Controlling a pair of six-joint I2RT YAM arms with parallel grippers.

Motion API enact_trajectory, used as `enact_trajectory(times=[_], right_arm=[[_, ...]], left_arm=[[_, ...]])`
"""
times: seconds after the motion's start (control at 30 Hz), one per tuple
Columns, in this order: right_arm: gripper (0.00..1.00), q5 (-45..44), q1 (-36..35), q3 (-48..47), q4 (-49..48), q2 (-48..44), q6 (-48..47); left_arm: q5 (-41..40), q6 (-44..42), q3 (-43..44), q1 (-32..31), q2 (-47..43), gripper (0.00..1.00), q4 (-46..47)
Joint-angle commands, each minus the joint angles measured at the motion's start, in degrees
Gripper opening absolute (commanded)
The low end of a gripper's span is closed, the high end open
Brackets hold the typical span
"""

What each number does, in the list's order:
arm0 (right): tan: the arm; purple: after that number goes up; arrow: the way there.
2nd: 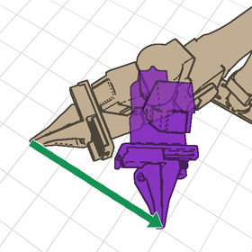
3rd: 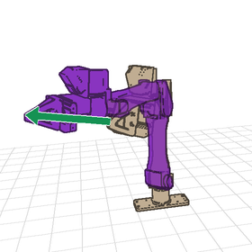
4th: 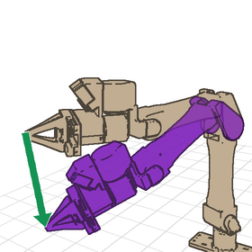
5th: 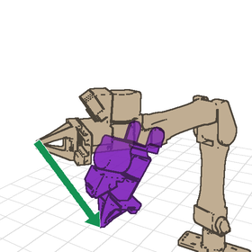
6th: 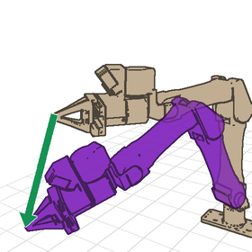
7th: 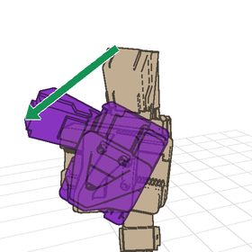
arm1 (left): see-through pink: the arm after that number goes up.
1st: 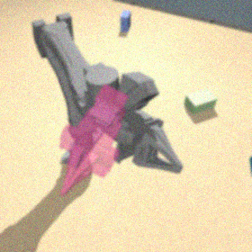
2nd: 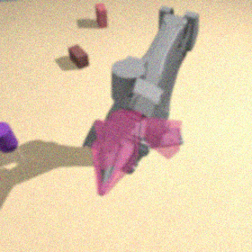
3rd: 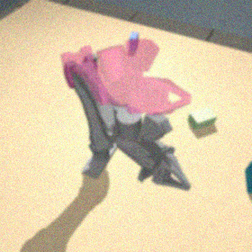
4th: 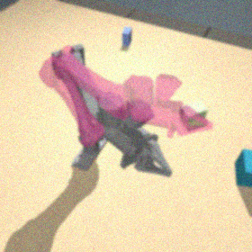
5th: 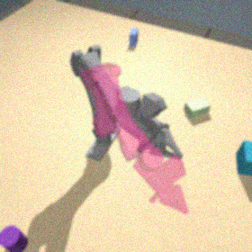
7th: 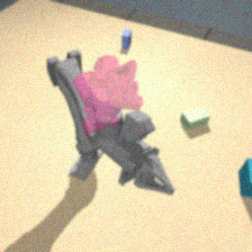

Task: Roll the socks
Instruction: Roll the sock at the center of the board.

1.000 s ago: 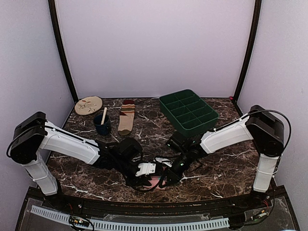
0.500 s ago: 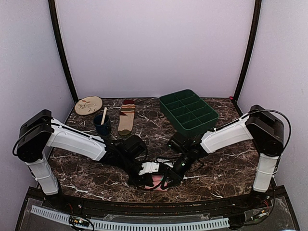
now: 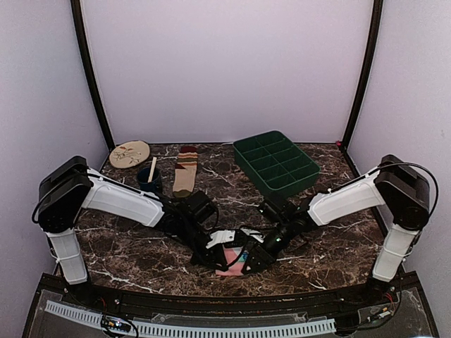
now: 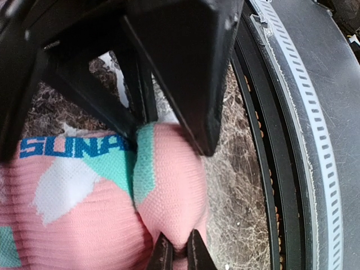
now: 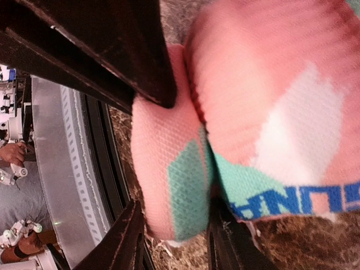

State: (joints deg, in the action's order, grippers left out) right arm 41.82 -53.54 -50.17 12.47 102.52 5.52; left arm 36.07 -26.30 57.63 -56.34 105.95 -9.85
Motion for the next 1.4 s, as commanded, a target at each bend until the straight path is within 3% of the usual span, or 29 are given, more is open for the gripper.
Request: enact_trajectory(times=[0.0, 0.33, 0.7, 1.1, 1.37], right_arm=[[0.36, -8.8, 2.8, 4.3, 2.1, -1.7, 2.6], [0.38, -12.6, 4.9, 8.1, 0.2, -6.2, 5.4], [0.38, -29.9, 3.6, 10.9, 0.4, -19.7, 7.2], [0.38, -48.3, -12.8, 10.6, -1.1, -23.8, 0.7], [0.41, -51.2, -19.0, 6.4, -0.3, -21.1, -6.3]], left_arm=[[0.2, 0.5, 1.0, 0.6, 2.6, 0.00, -7.6], [3.7, 2.0, 3.6, 2.5, 5.2, 0.00, -9.8], [10.5, 3.0, 9.8, 5.0, 10.7, 0.00, -15.9], [14.0, 3.7, 14.0, 7.3, 15.0, 0.00, -19.5], [15.3, 3.8, 14.6, 8.0, 15.8, 0.00, -19.8]])
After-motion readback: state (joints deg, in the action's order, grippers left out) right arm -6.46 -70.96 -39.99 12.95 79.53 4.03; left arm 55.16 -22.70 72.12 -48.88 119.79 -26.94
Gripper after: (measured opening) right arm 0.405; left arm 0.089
